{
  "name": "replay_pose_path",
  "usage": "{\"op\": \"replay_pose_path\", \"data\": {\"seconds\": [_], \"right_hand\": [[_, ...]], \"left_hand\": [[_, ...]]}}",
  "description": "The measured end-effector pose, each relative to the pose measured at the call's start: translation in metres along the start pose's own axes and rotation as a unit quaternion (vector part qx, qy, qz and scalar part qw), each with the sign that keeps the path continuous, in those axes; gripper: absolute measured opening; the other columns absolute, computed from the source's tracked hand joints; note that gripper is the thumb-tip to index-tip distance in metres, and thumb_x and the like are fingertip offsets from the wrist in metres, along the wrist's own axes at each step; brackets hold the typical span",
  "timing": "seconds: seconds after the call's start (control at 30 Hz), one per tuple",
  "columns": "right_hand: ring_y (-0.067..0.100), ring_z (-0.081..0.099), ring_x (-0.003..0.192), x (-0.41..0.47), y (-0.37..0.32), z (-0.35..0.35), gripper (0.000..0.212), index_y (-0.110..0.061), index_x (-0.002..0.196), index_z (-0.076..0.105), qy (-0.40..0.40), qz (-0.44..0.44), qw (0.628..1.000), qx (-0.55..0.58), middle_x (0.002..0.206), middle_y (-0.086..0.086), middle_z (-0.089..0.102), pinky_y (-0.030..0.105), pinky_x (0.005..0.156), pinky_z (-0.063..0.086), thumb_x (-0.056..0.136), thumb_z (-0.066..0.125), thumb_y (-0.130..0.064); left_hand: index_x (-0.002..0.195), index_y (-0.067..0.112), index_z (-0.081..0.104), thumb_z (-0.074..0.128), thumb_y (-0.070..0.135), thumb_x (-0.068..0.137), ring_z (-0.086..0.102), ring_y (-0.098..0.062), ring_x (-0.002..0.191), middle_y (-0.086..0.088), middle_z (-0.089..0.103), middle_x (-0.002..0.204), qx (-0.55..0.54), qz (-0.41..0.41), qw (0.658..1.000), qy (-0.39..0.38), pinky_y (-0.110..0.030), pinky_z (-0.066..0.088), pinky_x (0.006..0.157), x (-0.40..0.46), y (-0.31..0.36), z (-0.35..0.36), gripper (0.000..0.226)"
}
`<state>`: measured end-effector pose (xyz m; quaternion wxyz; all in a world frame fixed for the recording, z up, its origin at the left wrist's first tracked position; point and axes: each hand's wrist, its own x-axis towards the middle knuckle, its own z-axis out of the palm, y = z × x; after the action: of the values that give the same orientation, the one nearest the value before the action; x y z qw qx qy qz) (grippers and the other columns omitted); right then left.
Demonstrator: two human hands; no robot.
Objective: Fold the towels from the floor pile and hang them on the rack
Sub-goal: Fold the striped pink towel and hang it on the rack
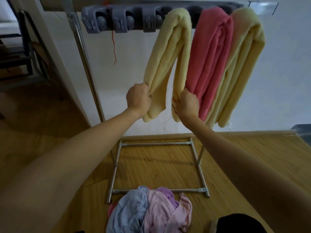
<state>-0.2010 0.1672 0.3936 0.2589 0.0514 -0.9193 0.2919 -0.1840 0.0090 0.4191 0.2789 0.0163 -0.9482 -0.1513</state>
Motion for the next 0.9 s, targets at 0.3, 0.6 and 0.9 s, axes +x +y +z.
{"op": "replay_pose_path", "data": {"seconds": [0.3, 0.6, 0.9], "right_hand": [[0.018, 0.056, 0.066, -0.022, 0.030, 0.016, 0.017, -0.002, 0.078, 0.056, -0.118, -0.028, 0.982, 0.143, 0.070, 0.005, 0.060, 0.019, 0.058, 0.044, 0.090, 0.047, 0.003], [0.033, 0.056, 0.116, -0.144, 0.108, 0.080, 0.048, 0.001, 0.137, 0.042, -0.248, 0.033, 0.966, 0.070, 0.127, 0.020, 0.057, 0.044, 0.095, 0.046, 0.092, 0.053, -0.012], [0.036, 0.041, 0.131, -0.296, 0.185, 0.146, 0.073, 0.002, 0.147, 0.018, -0.581, -0.008, 0.811, -0.060, 0.143, 0.022, 0.041, 0.043, 0.105, 0.034, 0.089, 0.058, -0.014]], "left_hand": [[0.091, 0.011, 0.062, 0.063, 0.035, 0.086, 0.058, -0.015, 0.075, 0.002, 0.061, 0.080, -0.282, -0.095, 0.932, -0.205, -0.023, 0.044, 0.060, -0.046, 0.002, 0.048, 0.025], [0.142, 0.009, 0.039, 0.060, 0.015, 0.087, 0.052, -0.024, 0.122, -0.012, 0.052, 0.136, -0.226, -0.186, 0.902, -0.318, -0.033, 0.044, 0.101, -0.154, -0.062, 0.128, 0.059], [0.134, 0.004, 0.047, 0.058, 0.016, 0.089, 0.052, -0.031, 0.120, -0.016, 0.054, 0.132, -0.092, -0.228, 0.838, -0.487, -0.034, 0.041, 0.097, -0.314, -0.132, 0.208, 0.048]]}}
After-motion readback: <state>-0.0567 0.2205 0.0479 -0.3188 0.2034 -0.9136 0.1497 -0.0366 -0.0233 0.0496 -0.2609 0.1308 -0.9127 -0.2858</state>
